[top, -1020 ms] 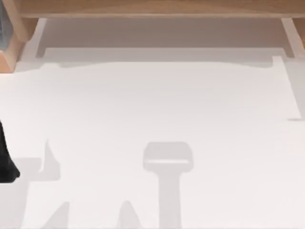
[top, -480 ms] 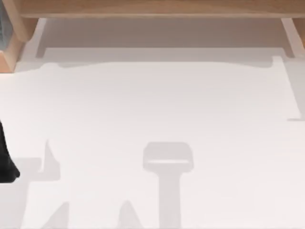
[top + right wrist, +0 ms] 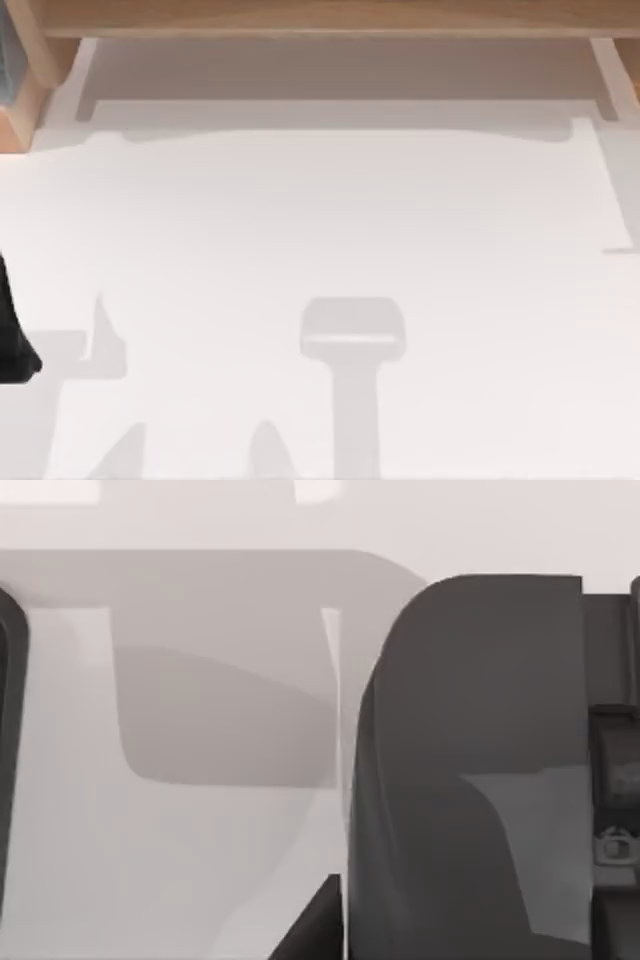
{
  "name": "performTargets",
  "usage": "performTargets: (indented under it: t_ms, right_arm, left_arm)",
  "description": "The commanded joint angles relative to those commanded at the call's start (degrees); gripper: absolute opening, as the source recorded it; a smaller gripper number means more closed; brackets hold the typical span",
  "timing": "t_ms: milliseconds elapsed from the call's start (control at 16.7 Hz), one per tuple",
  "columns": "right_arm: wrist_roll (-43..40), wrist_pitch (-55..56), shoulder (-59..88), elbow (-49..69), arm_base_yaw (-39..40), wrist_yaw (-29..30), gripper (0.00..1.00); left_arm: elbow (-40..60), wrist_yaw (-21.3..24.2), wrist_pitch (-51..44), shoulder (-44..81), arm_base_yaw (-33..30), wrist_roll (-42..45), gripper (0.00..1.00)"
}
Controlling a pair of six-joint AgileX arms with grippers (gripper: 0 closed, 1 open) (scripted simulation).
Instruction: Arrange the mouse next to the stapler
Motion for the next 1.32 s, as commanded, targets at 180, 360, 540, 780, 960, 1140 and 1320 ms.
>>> performTargets:
  t_ms: [180, 360, 540, 780, 960, 1140, 1320]
  right_arm:
    - [0.0, 0.0, 0.0, 0.0, 0.0, 0.0, 0.0]
    - [0.0, 0.0, 0.0, 0.0, 0.0, 0.0, 0.23]
    - [0.0, 0.0, 0.0, 0.0, 0.0, 0.0, 0.45]
    - [0.0, 0.0, 0.0, 0.0, 0.0, 0.0, 0.75]
    - [0.0, 0.0, 0.0, 0.0, 0.0, 0.0, 0.98]
    - [0.0, 0.0, 0.0, 0.0, 0.0, 0.0, 1.0]
    - [0.0, 0.0, 0.0, 0.0, 0.0, 0.0, 1.0]
  left_arm:
    - [0.0, 0.0, 0.0, 0.0, 0.0, 0.0, 1.0]
    - [0.0, 0.0, 0.0, 0.0, 0.0, 0.0, 1.0]
    - [0.0, 0.0, 0.0, 0.0, 0.0, 0.0, 1.0]
    - [0.0, 0.0, 0.0, 0.0, 0.0, 0.0, 1.0]
    - [0.0, 0.0, 0.0, 0.0, 0.0, 0.0, 1.0]
    - [0.0, 0.0, 0.0, 0.0, 0.0, 0.0, 1.0]
    - [0.0, 0.0, 0.0, 0.0, 0.0, 0.0, 1.0]
